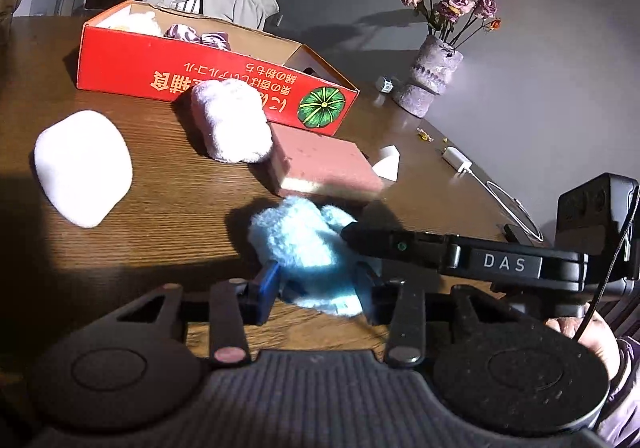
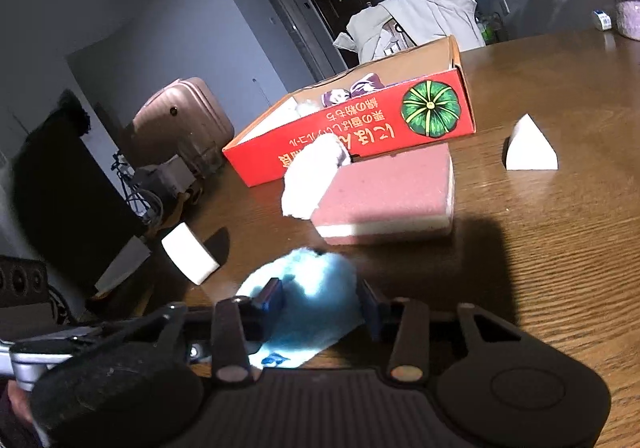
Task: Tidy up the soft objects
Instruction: 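Grasp the light blue fluffy toy with the left tool, then carry the blue toy with the left tool into the box and release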
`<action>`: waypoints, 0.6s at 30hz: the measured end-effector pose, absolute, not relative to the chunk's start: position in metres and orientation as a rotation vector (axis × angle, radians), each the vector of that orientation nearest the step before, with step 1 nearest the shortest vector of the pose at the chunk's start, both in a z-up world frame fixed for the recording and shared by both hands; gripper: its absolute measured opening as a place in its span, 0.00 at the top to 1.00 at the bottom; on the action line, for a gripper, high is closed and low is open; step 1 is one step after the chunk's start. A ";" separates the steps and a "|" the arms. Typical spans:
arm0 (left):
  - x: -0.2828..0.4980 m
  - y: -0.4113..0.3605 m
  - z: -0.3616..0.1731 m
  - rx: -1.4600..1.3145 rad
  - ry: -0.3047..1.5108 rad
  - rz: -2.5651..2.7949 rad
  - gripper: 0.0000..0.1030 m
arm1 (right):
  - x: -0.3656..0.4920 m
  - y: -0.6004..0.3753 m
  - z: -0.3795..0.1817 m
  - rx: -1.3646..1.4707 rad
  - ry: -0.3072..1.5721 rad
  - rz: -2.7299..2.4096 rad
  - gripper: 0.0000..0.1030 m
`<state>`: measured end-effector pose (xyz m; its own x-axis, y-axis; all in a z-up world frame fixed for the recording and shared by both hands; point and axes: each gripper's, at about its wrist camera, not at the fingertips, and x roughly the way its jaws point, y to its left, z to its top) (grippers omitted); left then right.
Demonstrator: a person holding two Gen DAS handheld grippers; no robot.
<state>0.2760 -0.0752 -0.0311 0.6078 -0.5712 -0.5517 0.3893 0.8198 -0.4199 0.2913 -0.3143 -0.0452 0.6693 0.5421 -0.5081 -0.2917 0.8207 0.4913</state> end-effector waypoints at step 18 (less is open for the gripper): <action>0.454 -0.031 0.084 -0.295 0.637 -0.523 0.59 | 0.470 -0.265 0.080 0.202 0.590 0.565 0.63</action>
<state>0.4541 -0.0310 0.0841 0.6811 -0.5471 -0.4866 0.3710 0.8309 -0.4148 0.4702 -0.2654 0.0803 0.6854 0.5570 -0.4689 -0.4448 0.8302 0.3360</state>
